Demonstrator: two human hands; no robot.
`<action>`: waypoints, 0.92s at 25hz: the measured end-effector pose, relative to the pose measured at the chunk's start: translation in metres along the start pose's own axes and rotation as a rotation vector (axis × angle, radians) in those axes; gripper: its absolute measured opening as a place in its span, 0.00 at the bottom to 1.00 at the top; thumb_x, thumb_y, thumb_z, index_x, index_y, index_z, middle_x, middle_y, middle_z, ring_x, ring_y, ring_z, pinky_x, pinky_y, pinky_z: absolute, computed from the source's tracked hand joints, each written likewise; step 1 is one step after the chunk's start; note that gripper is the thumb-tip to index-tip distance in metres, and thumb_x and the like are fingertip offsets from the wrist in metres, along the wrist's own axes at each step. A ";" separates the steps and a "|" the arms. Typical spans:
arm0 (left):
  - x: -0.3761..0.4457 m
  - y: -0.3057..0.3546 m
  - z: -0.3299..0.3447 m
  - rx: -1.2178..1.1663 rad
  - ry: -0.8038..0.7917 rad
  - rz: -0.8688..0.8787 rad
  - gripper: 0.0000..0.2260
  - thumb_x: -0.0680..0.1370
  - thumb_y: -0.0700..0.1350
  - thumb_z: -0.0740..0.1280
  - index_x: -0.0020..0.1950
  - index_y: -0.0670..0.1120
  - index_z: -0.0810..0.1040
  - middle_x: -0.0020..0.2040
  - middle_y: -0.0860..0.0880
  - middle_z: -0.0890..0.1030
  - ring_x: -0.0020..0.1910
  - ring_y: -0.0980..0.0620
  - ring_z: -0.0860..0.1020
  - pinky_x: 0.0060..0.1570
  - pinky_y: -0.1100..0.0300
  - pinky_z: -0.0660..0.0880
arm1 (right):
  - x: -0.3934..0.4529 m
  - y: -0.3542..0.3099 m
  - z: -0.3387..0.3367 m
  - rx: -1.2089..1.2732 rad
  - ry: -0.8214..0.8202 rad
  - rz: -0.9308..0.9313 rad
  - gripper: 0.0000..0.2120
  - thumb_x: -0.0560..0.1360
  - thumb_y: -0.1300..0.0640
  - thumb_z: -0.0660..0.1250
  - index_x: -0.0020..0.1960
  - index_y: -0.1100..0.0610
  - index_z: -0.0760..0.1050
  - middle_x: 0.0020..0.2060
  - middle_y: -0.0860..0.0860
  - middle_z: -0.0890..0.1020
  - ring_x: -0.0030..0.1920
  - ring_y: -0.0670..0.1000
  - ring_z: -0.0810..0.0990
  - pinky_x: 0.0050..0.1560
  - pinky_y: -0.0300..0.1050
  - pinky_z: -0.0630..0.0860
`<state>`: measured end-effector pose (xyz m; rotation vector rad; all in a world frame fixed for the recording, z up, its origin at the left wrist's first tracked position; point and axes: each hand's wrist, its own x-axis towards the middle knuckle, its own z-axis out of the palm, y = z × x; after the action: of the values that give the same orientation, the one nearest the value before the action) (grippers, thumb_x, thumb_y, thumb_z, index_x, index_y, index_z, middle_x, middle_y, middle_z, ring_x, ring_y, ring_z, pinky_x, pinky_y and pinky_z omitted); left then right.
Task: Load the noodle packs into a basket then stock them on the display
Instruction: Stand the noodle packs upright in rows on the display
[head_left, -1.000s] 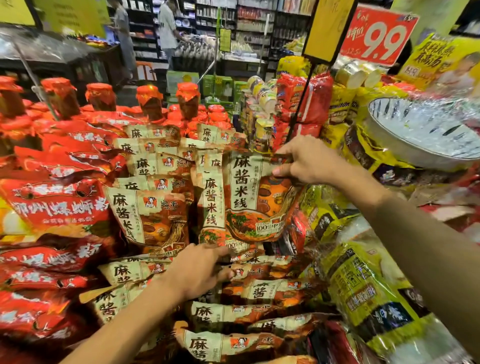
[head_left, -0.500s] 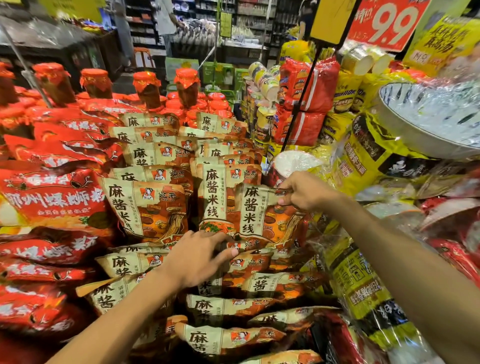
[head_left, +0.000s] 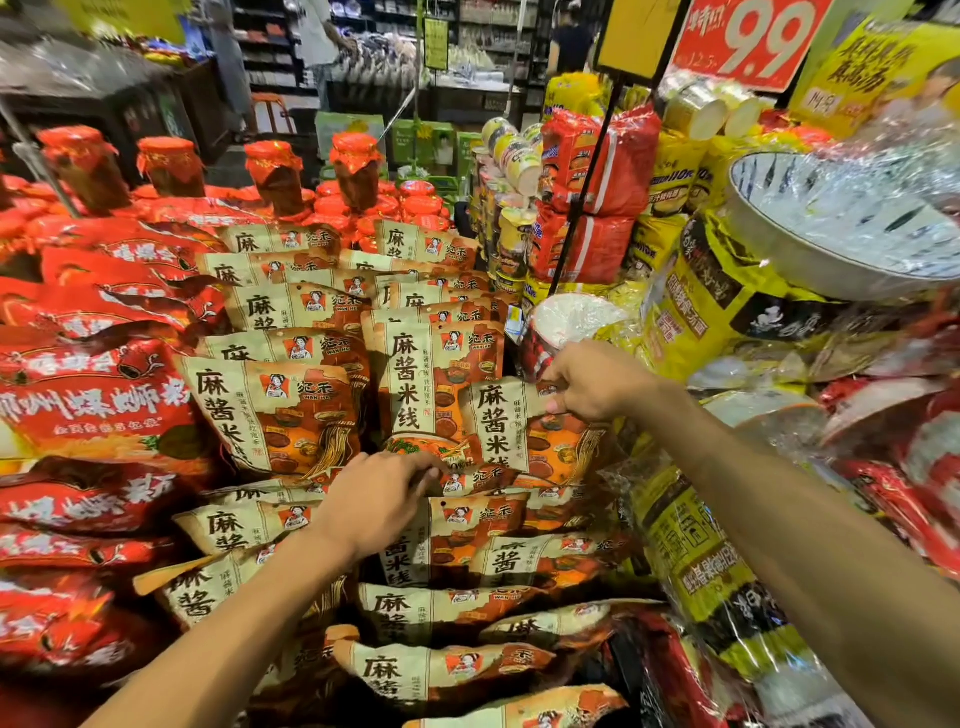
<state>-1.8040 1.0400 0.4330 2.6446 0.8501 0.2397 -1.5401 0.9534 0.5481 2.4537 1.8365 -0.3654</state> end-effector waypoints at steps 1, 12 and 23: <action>0.000 0.000 0.001 -0.008 0.016 -0.009 0.17 0.84 0.57 0.52 0.61 0.58 0.79 0.47 0.55 0.86 0.48 0.52 0.83 0.51 0.52 0.77 | 0.000 -0.002 0.005 -0.022 -0.014 -0.011 0.19 0.76 0.53 0.74 0.31 0.45 0.70 0.30 0.40 0.72 0.39 0.51 0.74 0.38 0.41 0.65; -0.004 -0.003 -0.001 -0.004 0.196 -0.049 0.14 0.78 0.37 0.66 0.59 0.50 0.83 0.50 0.53 0.88 0.47 0.50 0.86 0.48 0.52 0.83 | 0.001 0.001 0.019 0.102 -0.099 -0.045 0.03 0.76 0.56 0.73 0.49 0.53 0.85 0.32 0.41 0.79 0.41 0.51 0.79 0.39 0.41 0.72; 0.013 0.024 -0.010 0.098 -0.106 0.015 0.11 0.80 0.55 0.65 0.61 0.55 0.79 0.52 0.52 0.86 0.50 0.49 0.85 0.57 0.50 0.80 | 0.001 -0.008 0.018 0.054 -0.325 -0.125 0.03 0.79 0.57 0.70 0.52 0.52 0.78 0.32 0.44 0.74 0.32 0.45 0.72 0.38 0.41 0.69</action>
<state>-1.7829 1.0321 0.4521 2.7270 0.8274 0.0622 -1.5505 0.9537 0.5312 2.1560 1.8605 -0.7794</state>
